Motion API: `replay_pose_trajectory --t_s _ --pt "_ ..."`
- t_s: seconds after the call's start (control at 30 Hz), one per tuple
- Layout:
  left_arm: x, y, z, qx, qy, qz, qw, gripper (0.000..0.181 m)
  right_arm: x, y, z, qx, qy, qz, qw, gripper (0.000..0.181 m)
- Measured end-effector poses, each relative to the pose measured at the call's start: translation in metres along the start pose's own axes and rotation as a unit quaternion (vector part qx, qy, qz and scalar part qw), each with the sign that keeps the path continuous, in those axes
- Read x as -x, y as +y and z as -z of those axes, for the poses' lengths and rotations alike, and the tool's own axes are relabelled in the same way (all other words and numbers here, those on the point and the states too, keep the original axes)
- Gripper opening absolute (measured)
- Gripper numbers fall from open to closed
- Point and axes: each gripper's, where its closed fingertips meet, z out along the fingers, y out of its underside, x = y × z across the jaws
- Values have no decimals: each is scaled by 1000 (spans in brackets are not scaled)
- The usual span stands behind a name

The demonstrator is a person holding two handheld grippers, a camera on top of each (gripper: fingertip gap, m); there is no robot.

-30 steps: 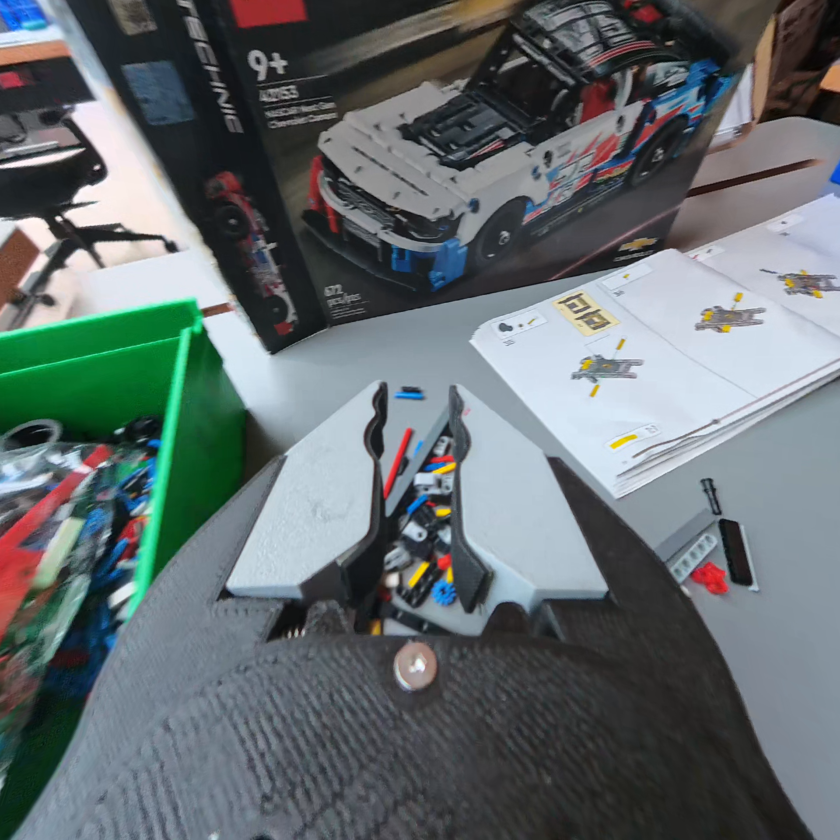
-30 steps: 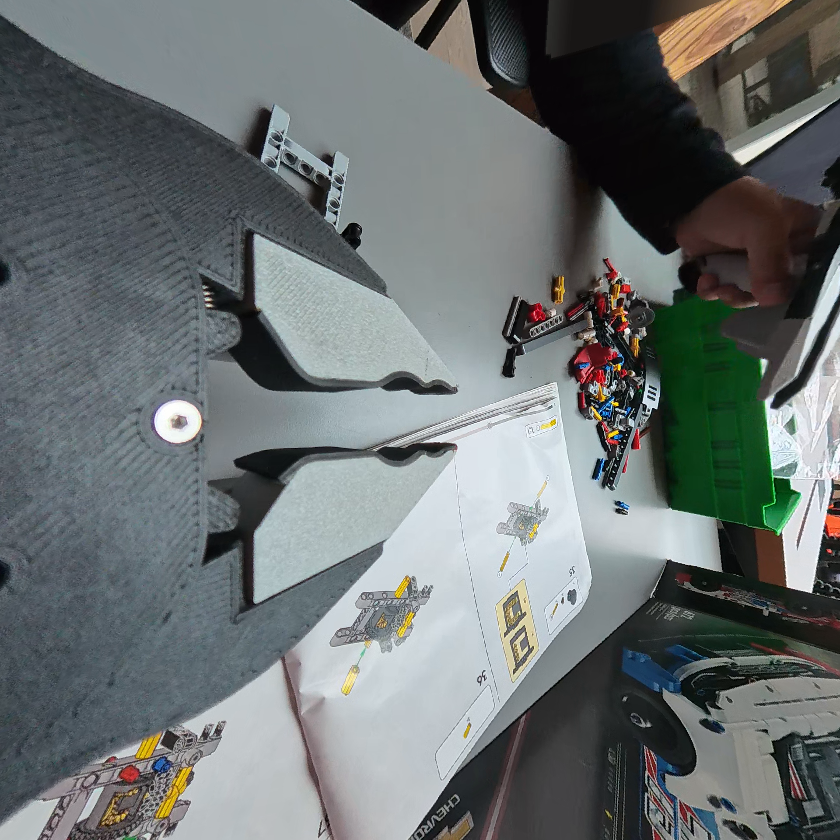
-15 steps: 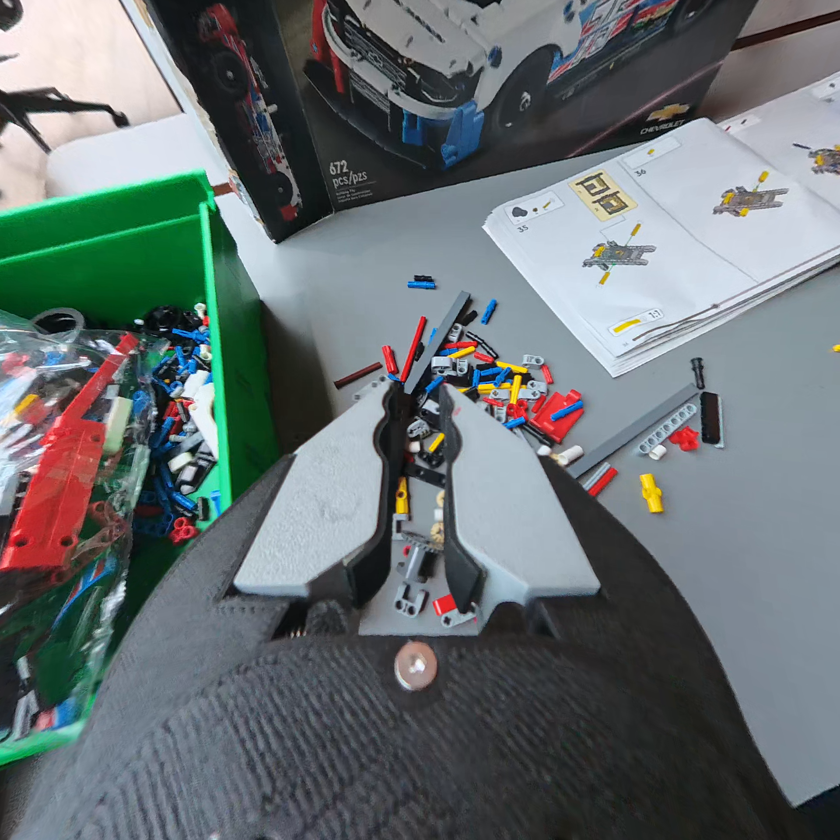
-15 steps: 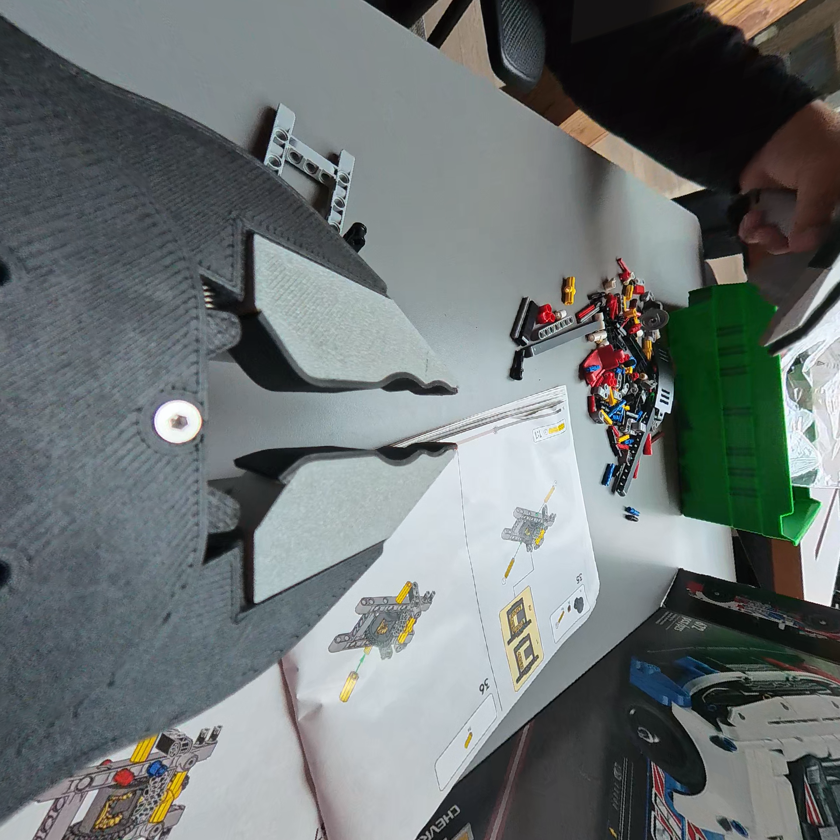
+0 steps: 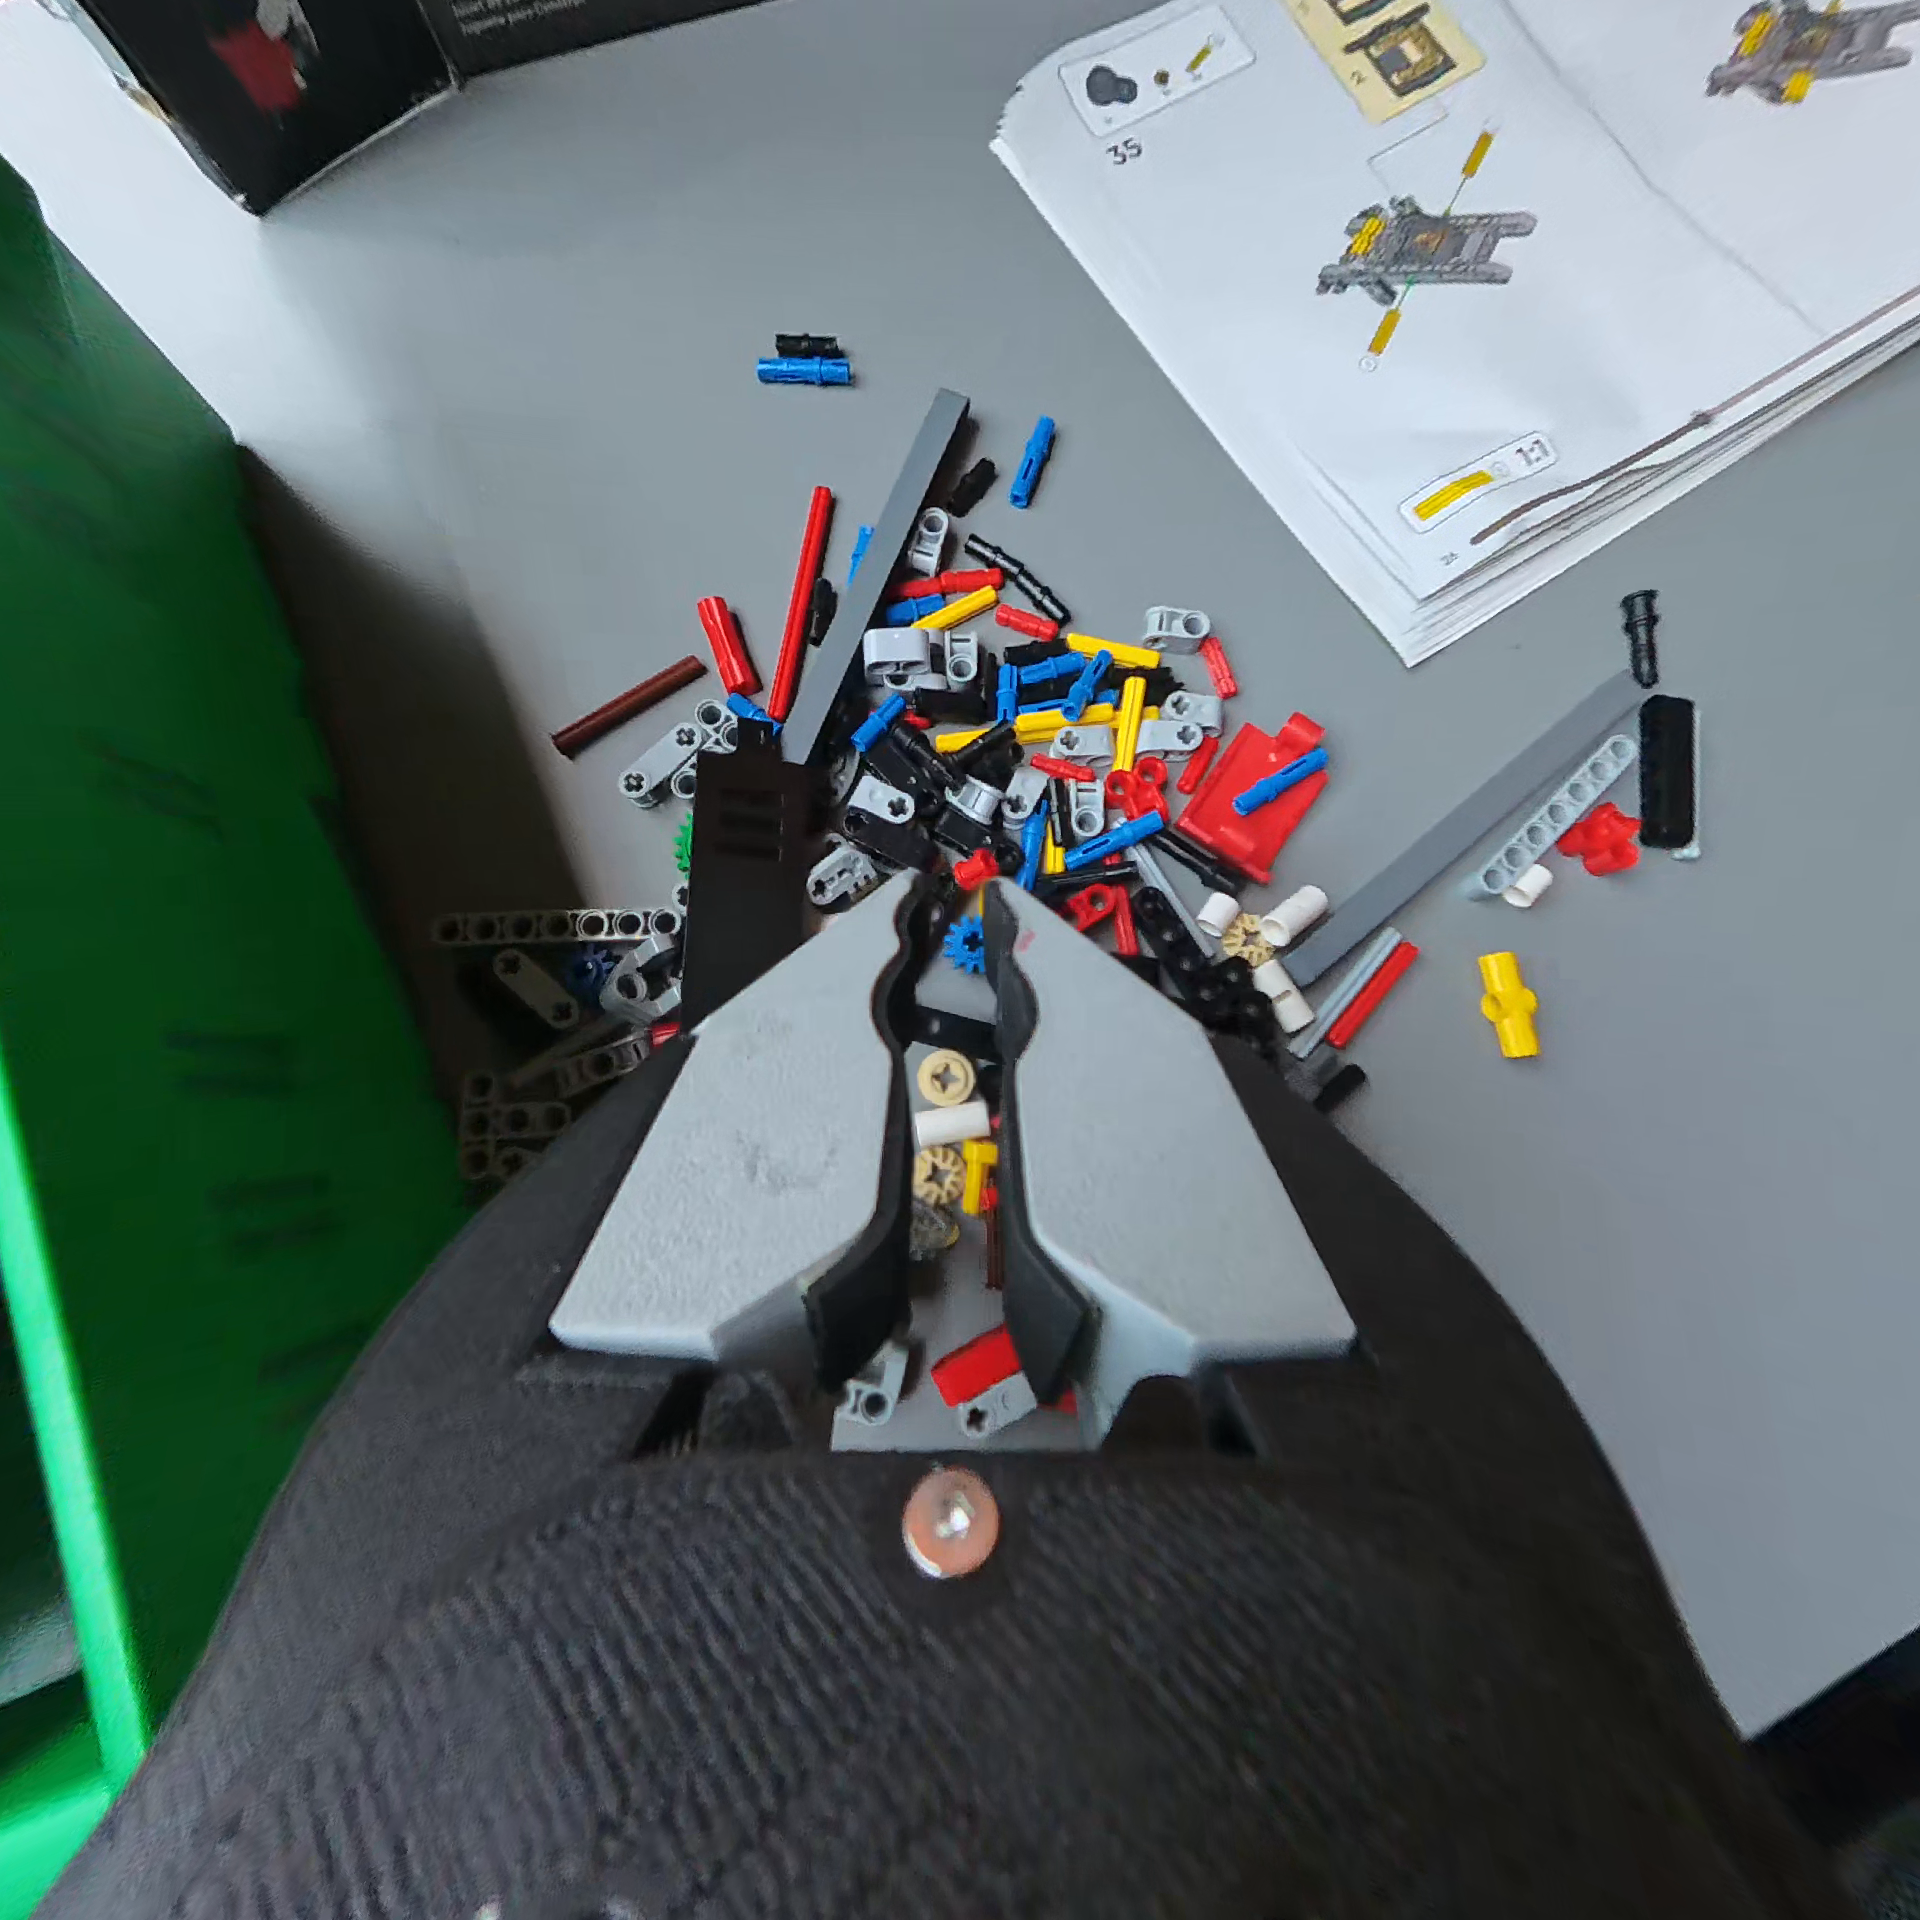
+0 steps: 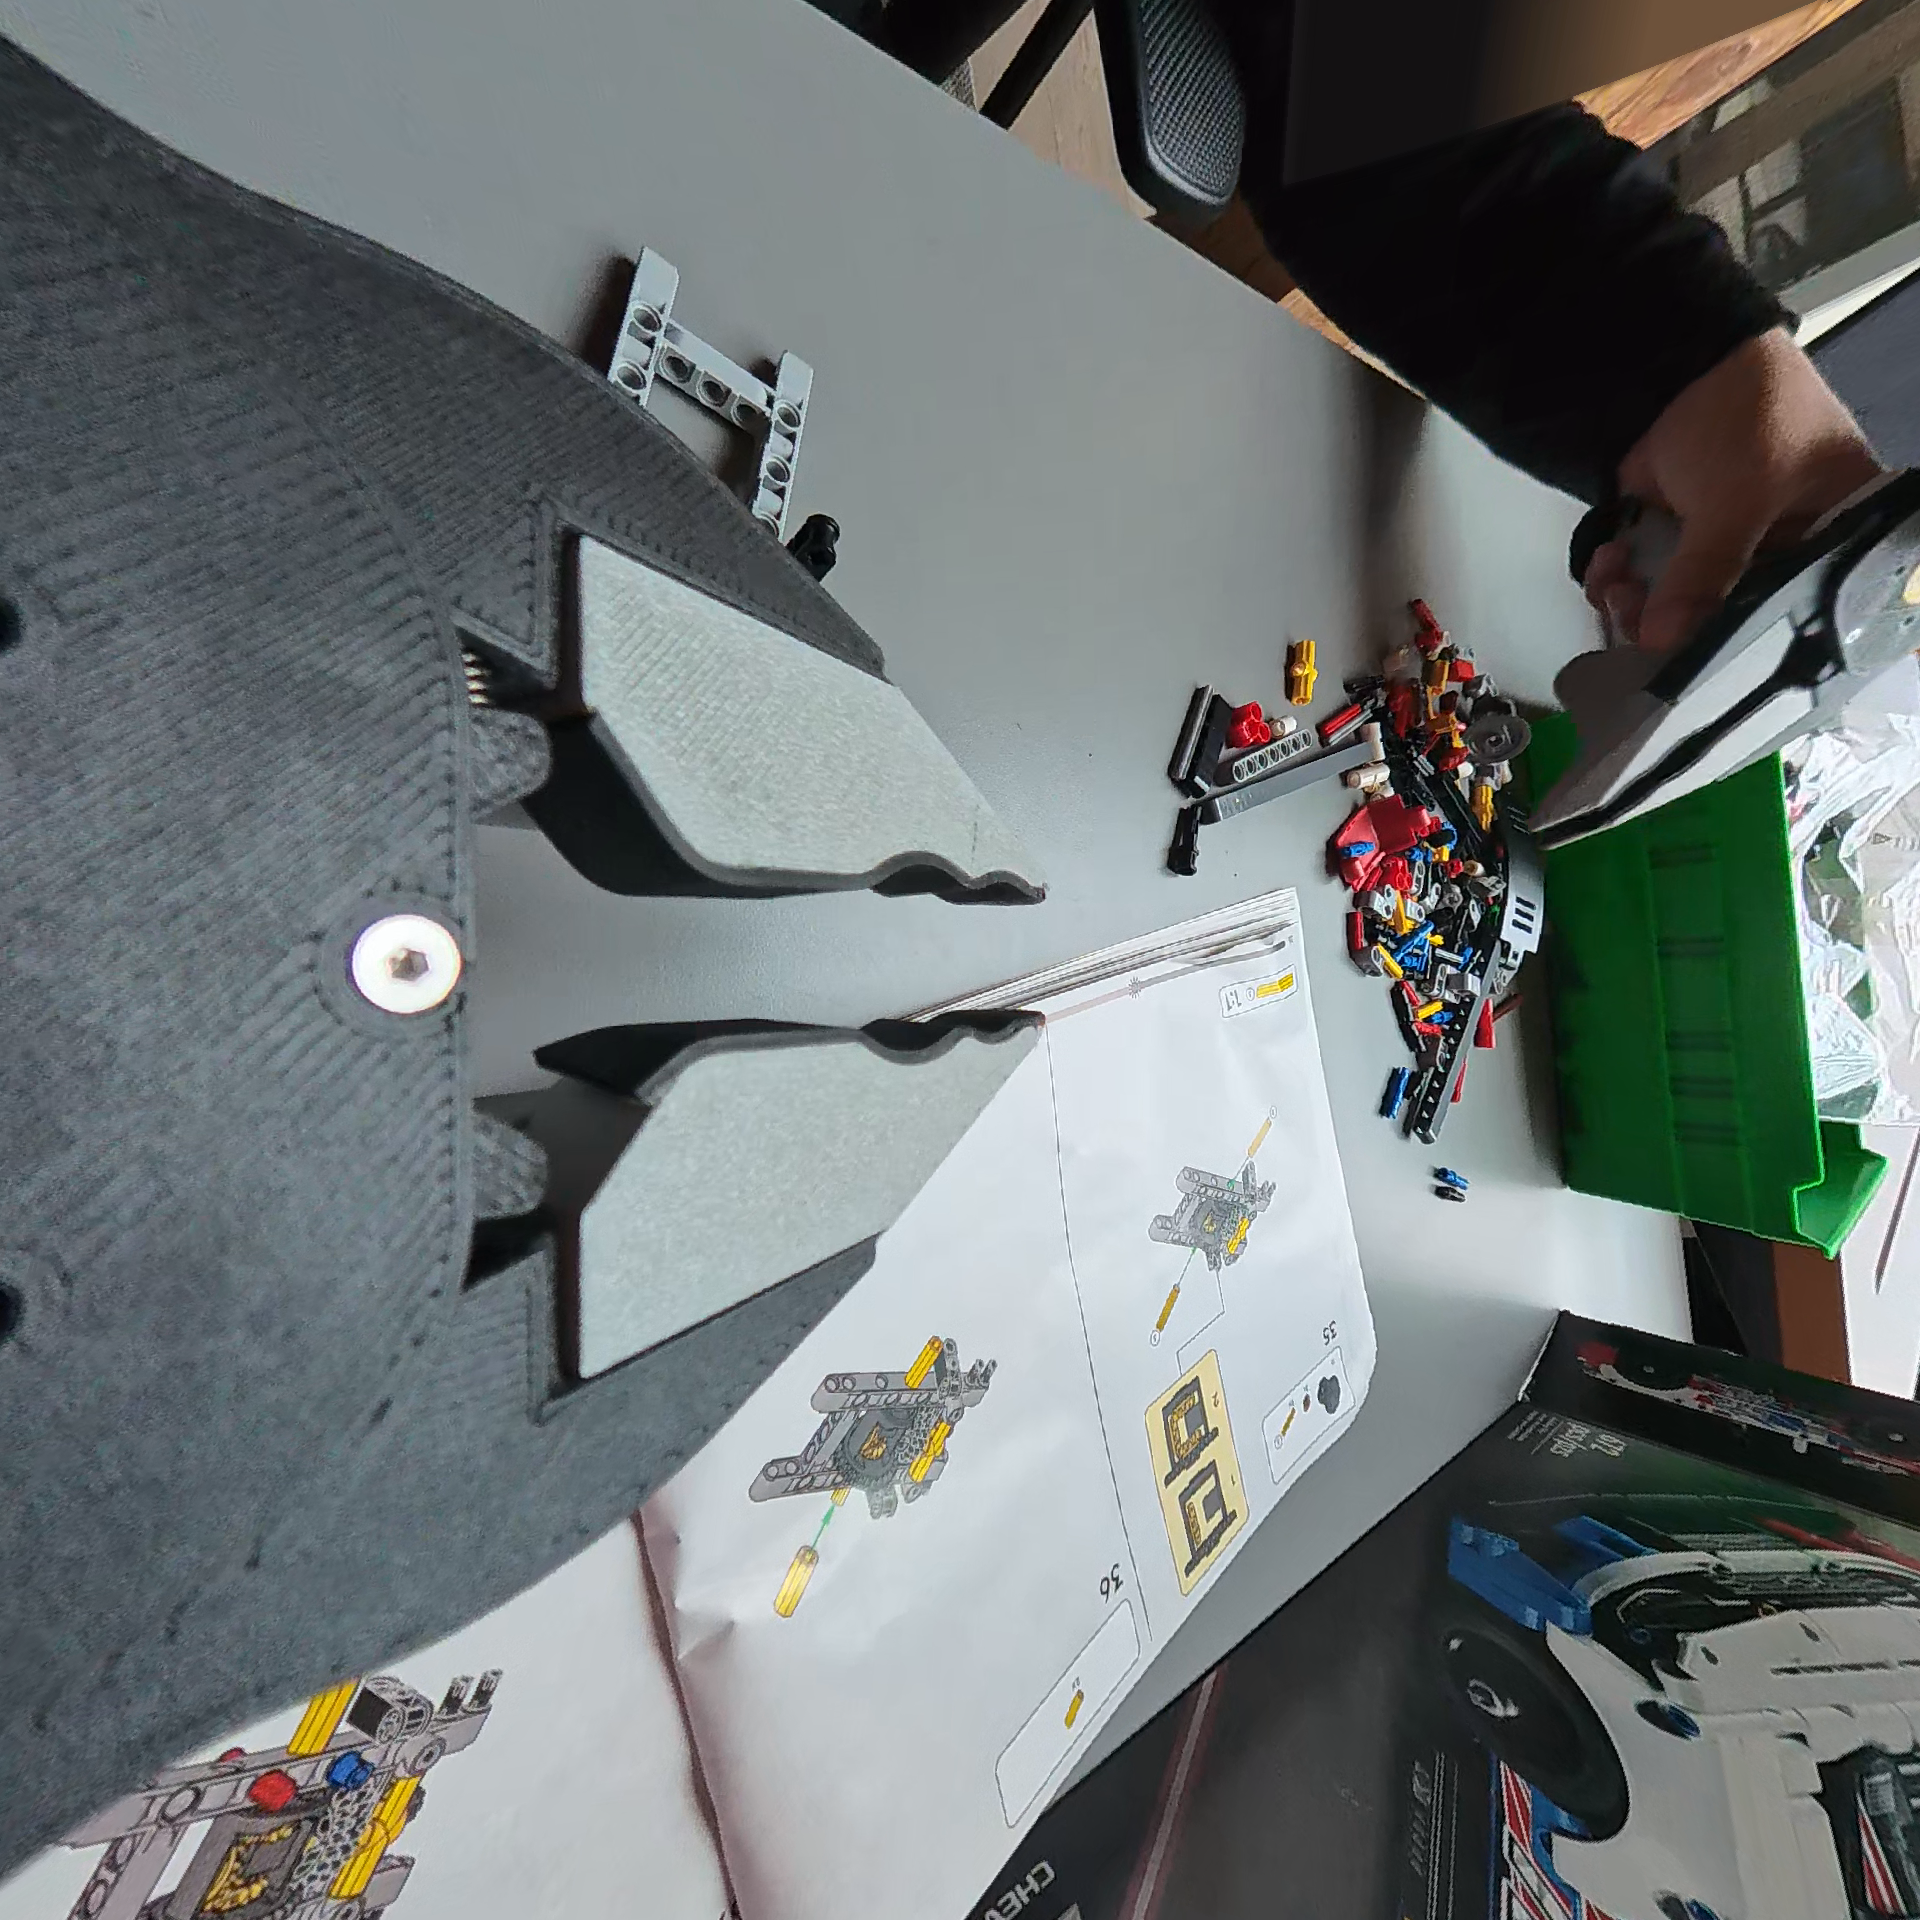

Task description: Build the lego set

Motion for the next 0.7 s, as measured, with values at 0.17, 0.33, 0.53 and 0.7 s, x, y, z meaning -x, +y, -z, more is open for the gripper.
replay_pose_trajectory --t_s 0.17,0.33,0.53,0.7 --pt "-3 1 -1 -1 15 7 1000 7 0 0 0 1 -1 -1 1000 16" --pt "2 0 -3 -8 2 5 1000 6 0 0 0 1 -2 -1 1000 16" --pt "3 -17 11 -59 7 18 998 7 0 0 0 2 -2 -1 1000 16" --pt "8 -15 20 -64 2 25 998 7 1 0 0 2 -2 2 1000 16"
